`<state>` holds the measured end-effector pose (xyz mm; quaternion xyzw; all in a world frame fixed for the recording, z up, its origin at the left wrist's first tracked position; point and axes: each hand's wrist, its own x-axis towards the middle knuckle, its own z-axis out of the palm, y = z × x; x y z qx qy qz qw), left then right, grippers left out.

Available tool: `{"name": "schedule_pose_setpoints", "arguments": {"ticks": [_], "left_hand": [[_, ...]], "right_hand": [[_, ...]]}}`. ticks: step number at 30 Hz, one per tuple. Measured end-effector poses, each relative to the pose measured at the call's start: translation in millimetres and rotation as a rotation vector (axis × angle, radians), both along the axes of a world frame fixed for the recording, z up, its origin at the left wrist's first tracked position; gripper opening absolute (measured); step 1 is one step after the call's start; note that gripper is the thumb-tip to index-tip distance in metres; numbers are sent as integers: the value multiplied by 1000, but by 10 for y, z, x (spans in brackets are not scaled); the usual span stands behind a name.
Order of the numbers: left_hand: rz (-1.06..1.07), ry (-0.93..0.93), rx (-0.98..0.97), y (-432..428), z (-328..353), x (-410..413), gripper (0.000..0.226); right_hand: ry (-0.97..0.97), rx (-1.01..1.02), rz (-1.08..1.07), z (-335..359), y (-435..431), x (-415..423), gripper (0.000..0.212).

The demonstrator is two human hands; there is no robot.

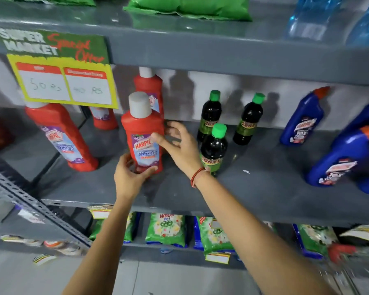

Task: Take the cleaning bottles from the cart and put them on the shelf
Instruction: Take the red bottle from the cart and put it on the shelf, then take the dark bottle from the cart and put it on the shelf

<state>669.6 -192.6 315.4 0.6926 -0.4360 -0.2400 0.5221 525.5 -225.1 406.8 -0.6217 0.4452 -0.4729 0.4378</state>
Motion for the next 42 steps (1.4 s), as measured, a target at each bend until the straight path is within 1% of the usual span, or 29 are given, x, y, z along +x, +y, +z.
{"name": "schedule_pose_setpoints", "arguments": {"ticks": [2,3,4,6,7,9,11,14,16,18,20,23,25,27,29,31,32,34,36,37,39,40,42], "left_hand": [[158,-17,-39,243,-100,-217,74],[219,-25,-70,379,-158,-366,70],[250,-25,-102,519,-209,-542,63],[195,13,-157,782,-271,-985,40],[111,39,-169,889,-295,-1236,30],[-116,53,-121,1050,-319,-1790,31],[-367,20,-20,1152,-287,-2377,31],[-696,-101,61,1201,-224,-3203,16],[-905,-199,51,1209,-203,-3716,18],[-1088,-265,55,1240,-216,-4218,18],[-1229,-310,95,1312,-300,-4701,19],[-1430,-409,156,1507,-560,-5368,22],[-1591,-491,220,1696,-803,-5758,23],[-1757,-644,270,1877,-1071,-6047,27],[-1879,-789,320,2010,-1333,-6247,35],[-1951,-859,378,2085,-1597,-6409,46],[-1968,-893,398,2111,-1732,-6492,52],[-1983,-944,405,2159,-2004,-6687,61],[-1992,-1004,383,2222,-2275,-6934,68],[-2006,-1053,363,2262,-2417,-7070,71],[-2049,-1094,329,2344,-2698,-7356,76],[-2069,-1087,317,2381,-2835,-7499,77],[-2117,-1114,256,2474,-3076,-7757,78]], "right_hand": [[9,-44,-85,-28,234,-265,42],[-15,-50,-109,-47,364,-429,38],[-32,-55,-126,-72,493,-618,33],[-43,-66,-170,-152,743,-1056,23],[-48,-60,-207,-203,868,-1306,19],[-55,-24,-319,-316,1106,-1839,14],[-31,4,-460,-452,1330,-2390,14],[-16,45,-670,-686,1693,-3219,13],[-20,121,-776,-877,1988,-3754,9],[22,201,-893,-1122,2333,-4275,10],[76,319,-1009,-1410,2701,-4733,16],[185,573,-1094,-1908,3269,-5260,27],[163,746,-1163,-2271,3670,-5527,29],[46,937,-1239,-2625,4025,-5698,31],[-84,1098,-1282,-2961,4301,-5811,28],[-296,1176,-1350,-3260,4474,-5902,27],[-451,1195,-1408,-3385,4529,-5937,28],[-818,1170,-1538,-3628,4589,-6032,32],[-1107,1091,-1623,-3884,4616,-6141,47],[-1197,1051,-1646,-4015,4610,-6199,51],[-1324,951,-1674,-4253,4583,-6315,49],[-1359,910,-1691,-4376,4560,-6379,47],[-1376,857,-1740,-4574,4512,-6509,52]]}}
